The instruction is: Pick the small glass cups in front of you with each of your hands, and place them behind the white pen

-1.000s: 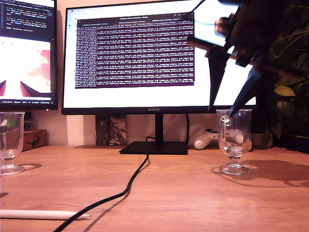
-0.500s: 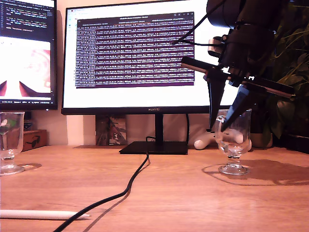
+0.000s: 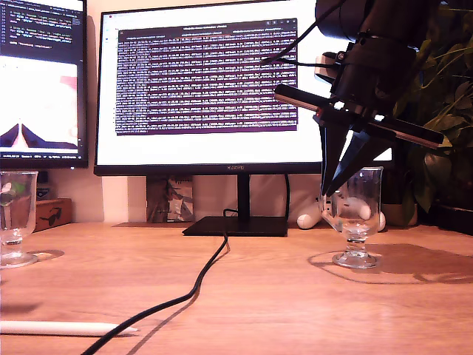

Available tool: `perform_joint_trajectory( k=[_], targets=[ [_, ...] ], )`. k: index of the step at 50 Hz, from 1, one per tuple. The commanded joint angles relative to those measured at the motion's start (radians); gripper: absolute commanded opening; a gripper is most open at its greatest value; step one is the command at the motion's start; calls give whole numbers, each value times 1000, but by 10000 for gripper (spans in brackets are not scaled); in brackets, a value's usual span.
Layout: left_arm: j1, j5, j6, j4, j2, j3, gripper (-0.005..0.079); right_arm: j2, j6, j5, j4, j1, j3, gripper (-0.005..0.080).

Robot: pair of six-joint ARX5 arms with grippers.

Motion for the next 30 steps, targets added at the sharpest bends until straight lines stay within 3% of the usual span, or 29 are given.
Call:
perform_joint_trajectory(
  k=[1, 12, 22, 30],
  targets=[
    [-3, 1, 46, -8, 54, 33, -19, 6, -7, 0, 8, -2, 17, -11],
    [-3, 1, 64, -24, 183, 124, -19, 6, -18, -1, -3, -2, 17, -5],
    [-3, 1, 76, -18, 204, 128, -19, 6, 14, -10, 2, -2, 17, 204],
    [-3, 1, 92, -16, 206, 128, -19, 6, 66, -9, 29, -3, 17, 216]
  ],
)
